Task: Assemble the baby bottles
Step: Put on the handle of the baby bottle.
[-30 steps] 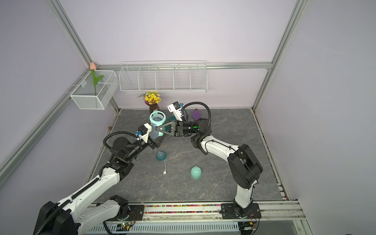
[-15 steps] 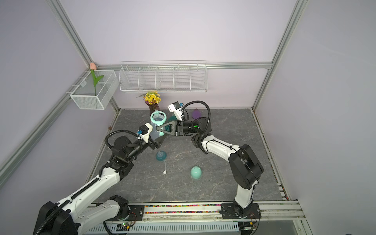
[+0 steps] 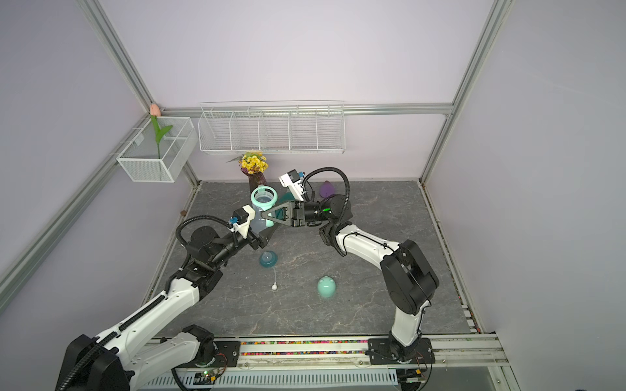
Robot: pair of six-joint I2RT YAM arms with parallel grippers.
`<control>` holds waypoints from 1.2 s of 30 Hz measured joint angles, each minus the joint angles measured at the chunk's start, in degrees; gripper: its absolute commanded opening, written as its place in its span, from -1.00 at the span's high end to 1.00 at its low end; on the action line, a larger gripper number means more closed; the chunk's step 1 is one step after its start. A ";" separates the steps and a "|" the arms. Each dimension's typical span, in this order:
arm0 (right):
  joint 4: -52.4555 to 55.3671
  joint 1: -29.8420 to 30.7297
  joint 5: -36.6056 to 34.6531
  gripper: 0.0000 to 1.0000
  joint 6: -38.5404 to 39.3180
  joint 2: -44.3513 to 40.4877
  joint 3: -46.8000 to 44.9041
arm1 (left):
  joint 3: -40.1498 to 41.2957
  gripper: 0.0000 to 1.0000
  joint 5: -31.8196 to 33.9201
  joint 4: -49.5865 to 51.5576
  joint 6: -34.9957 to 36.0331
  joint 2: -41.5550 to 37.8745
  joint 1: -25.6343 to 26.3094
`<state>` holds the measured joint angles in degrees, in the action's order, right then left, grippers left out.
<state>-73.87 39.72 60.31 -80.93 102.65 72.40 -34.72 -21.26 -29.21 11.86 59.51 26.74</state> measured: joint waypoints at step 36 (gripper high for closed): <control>14.05 -0.31 1.99 0.86 11.91 -6.19 -1.31 | -2.25 1.00 -0.50 0.83 0.52 1.99 1.14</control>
<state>-59.81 39.42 62.30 -69.01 96.47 71.09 -36.97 -21.76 -28.38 12.38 61.49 27.88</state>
